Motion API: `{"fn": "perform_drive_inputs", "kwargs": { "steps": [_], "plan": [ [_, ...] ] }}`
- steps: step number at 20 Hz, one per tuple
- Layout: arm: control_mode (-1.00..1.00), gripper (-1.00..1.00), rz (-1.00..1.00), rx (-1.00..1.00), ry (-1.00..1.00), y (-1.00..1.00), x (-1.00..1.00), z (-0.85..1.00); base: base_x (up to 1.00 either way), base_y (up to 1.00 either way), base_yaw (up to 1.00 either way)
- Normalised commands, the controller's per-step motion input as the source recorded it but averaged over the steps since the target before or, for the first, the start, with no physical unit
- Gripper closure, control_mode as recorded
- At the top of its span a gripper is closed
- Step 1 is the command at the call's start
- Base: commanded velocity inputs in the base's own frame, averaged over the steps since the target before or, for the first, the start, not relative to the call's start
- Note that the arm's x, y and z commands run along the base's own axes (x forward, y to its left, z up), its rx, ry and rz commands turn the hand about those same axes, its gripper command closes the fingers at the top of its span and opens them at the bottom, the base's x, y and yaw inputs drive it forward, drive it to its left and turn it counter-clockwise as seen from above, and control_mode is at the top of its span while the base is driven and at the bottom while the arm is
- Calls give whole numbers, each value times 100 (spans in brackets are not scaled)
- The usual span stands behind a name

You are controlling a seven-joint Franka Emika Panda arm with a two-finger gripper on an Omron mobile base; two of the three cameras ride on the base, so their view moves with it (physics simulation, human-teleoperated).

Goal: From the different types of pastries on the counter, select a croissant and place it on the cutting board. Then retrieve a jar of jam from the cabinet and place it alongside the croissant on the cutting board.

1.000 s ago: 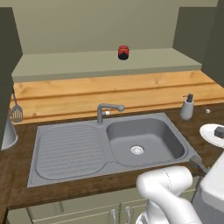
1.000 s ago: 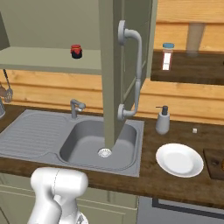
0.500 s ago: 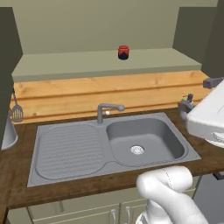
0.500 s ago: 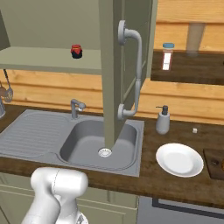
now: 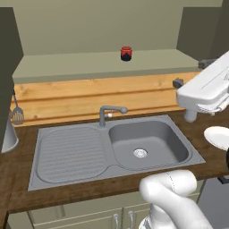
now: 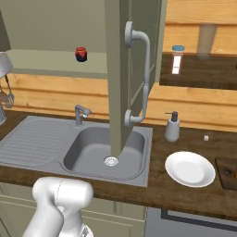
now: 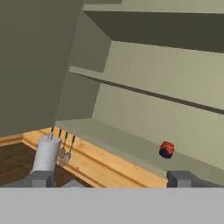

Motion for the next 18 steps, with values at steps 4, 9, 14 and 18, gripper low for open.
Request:
{"fn": "perform_drive_inputs", "kwargs": {
  "steps": [4,9,14,18],
  "plan": [
    [-100,-100,-19,0,-15,-7,37,0,0,0,0],
    [-100,-100,-33,4,-2,-8,32,13,0,0,0],
    [-100,-100,-27,18,13,-32,25,43,0,0,0],
    [-100,-100,-3,8,10,-11,2,8,0,0,0]
  ]
}}
